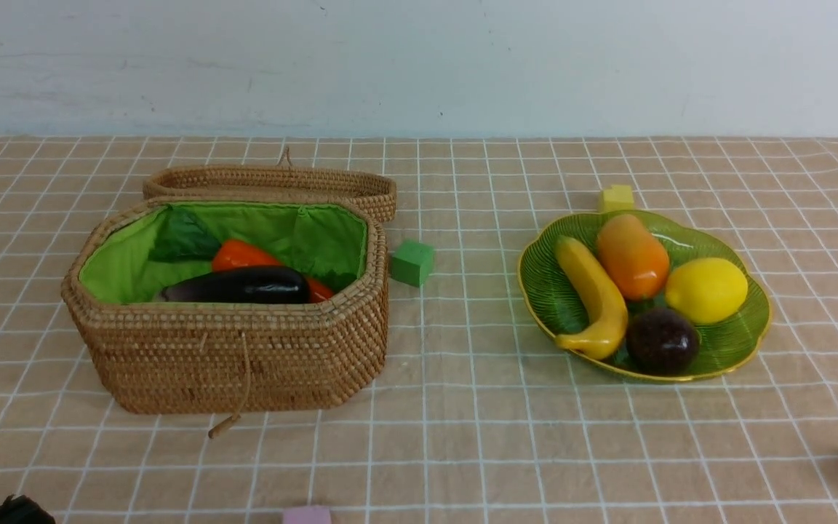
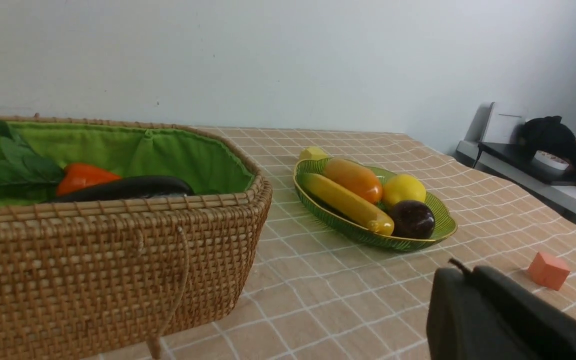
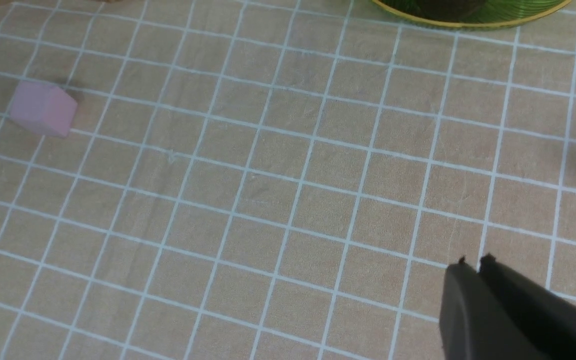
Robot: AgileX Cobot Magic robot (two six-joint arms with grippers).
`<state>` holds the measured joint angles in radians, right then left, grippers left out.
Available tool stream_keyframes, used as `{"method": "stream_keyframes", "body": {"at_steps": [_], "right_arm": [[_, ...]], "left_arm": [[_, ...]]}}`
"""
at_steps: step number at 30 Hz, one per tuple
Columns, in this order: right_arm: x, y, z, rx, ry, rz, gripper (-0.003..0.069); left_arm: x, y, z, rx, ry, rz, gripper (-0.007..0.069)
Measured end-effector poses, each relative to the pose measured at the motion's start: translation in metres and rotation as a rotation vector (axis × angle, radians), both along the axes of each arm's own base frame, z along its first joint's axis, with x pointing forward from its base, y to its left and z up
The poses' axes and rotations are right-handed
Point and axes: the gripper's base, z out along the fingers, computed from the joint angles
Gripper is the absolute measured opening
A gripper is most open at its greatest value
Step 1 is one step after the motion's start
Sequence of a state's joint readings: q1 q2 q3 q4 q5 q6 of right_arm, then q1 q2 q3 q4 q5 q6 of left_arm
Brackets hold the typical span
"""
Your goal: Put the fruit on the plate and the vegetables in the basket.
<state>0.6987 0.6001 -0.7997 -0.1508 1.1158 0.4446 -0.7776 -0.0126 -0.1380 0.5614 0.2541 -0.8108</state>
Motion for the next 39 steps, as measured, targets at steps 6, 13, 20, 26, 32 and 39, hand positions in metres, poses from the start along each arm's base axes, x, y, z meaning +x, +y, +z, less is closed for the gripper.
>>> {"method": "stream_keyframes", "body": {"at_steps": [6,13,20,26,32,39], "right_arm": [[-0.004,-0.016,0.0,0.029,-0.107,-0.093,0.0016],[-0.021,-0.037,-0.073,0.075,-0.442,-0.316,-0.0018],[-0.021,-0.041,-0.167,0.074,-0.489,-0.424,-0.0018],[-0.021,-0.042,-0.167,0.066,-0.501,-0.426,-0.0018],[-0.021,-0.042,-0.167,0.066,-0.501,-0.426,-0.0016],[-0.021,-0.042,-0.167,0.066,-0.501,-0.426,-0.0013]], "left_arm": [[0.001,0.002,-0.003,0.02,0.028,0.021,0.0023],[0.002,0.002,-0.005,0.031,0.042,0.031,0.0029],[0.002,0.003,-0.006,0.037,0.05,0.038,0.0037],[0.002,0.004,-0.007,0.043,0.06,0.046,0.0039],[0.002,0.004,-0.007,0.043,0.06,0.047,0.0039],[0.002,0.004,-0.007,0.043,0.06,0.047,0.0039]]}}
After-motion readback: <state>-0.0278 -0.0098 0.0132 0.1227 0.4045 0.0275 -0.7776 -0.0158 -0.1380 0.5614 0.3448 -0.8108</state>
